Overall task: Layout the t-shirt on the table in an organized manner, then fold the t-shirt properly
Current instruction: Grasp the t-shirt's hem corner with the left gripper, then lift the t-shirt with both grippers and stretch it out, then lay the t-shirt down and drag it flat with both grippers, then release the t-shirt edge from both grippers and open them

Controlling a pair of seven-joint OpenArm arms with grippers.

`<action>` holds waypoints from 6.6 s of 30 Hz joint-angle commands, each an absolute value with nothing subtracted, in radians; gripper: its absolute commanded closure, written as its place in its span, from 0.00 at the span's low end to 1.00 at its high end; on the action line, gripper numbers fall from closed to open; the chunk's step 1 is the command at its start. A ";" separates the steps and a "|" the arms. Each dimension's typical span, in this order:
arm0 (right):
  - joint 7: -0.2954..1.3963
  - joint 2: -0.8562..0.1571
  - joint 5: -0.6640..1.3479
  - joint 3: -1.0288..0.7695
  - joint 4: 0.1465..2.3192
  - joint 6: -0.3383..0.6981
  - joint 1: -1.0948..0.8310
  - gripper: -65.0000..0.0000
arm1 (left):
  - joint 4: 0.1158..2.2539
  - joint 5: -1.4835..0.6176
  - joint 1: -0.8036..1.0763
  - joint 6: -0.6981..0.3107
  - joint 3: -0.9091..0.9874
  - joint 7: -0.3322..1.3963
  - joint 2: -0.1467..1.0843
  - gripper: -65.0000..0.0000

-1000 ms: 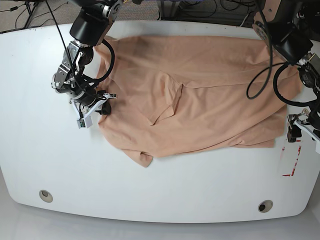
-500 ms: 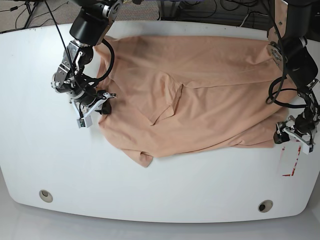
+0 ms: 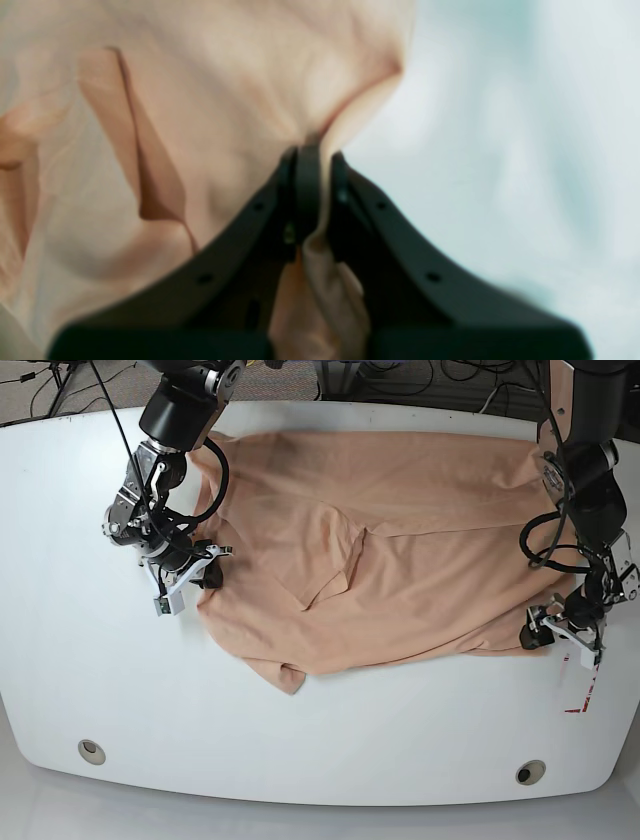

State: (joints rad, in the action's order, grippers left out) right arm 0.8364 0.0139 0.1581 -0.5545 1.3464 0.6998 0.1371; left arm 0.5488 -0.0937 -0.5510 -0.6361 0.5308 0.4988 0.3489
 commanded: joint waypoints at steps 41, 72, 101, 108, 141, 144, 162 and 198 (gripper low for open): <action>0.857 -0.107 0.139 -0.364 1.598 0.698 0.260 0.97 | 1.268 -0.197 -0.581 -0.639 0.526 0.839 0.277 1.00; 1.179 -0.349 0.147 -0.208 1.702 0.698 1.053 0.96 | 1.623 -0.242 -1.211 -0.645 0.529 1.216 0.323 1.00; 1.027 -0.125 0.145 -0.444 1.989 0.698 -0.082 0.97 | 1.854 -0.533 -0.091 -0.647 0.805 1.227 0.341 1.00; 0.997 -0.062 0.145 -0.444 1.989 0.698 -0.180 0.96 | 1.853 -0.578 0.068 -0.647 0.812 1.227 0.341 1.00; 0.837 0.024 0.142 -0.074 1.514 0.698 0.200 0.36 | 1.853 -0.578 0.162 -0.647 0.811 1.227 0.320 1.00; 0.794 0.019 0.142 -0.045 1.429 0.698 0.213 0.50 | 1.853 -0.578 0.162 -0.647 0.811 1.227 0.320 1.00; 0.822 -0.065 0.140 -0.047 1.596 0.698 0.064 0.96 | 1.851 -0.576 0.199 -0.647 0.751 1.227 0.321 1.00; 0.857 -0.120 0.147 -0.490 1.914 0.698 -0.469 0.96 | 1.845 -0.576 0.407 -0.647 0.679 1.227 0.394 0.99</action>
